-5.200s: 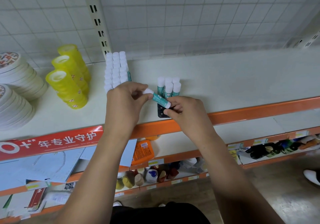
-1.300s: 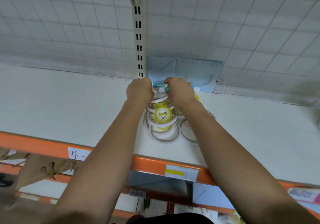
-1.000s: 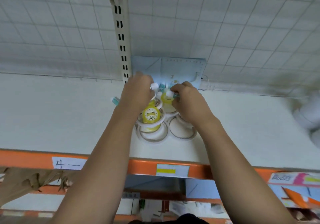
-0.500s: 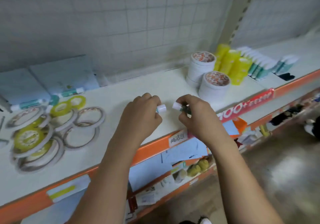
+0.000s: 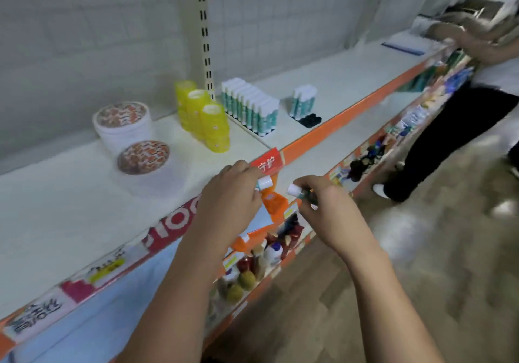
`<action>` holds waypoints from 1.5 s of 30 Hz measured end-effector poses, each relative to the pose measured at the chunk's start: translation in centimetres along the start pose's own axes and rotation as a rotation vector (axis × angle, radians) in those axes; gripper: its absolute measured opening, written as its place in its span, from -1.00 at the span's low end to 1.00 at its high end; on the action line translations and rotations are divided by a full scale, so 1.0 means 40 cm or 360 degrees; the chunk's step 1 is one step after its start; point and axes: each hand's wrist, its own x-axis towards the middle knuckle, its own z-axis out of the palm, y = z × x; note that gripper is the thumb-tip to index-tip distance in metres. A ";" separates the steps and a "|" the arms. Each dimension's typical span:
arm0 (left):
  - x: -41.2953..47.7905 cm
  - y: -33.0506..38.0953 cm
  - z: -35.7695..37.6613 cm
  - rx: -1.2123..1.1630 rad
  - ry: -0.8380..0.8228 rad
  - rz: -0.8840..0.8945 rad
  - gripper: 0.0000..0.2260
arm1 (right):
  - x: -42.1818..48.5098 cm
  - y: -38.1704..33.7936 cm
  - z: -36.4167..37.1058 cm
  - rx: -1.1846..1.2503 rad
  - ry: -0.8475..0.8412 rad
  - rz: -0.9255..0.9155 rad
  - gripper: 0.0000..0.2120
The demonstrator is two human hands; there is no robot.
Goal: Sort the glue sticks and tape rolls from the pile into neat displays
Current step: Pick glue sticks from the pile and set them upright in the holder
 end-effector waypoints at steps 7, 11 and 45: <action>0.178 0.075 0.078 -0.0018 0.0025 0.0025 -0.71 | 0.128 0.134 -0.046 0.0007 0.0010 -0.0005 -0.68; 0.290 0.075 0.114 -0.0012 0.0053 -0.0003 -0.72 | 0.249 0.171 -0.054 -0.0033 -0.0030 -0.0097 -0.68; 0.624 0.207 0.320 -0.0089 0.0473 -0.0693 -0.84 | 0.755 0.426 -0.098 0.0084 -0.0314 -0.0870 -0.63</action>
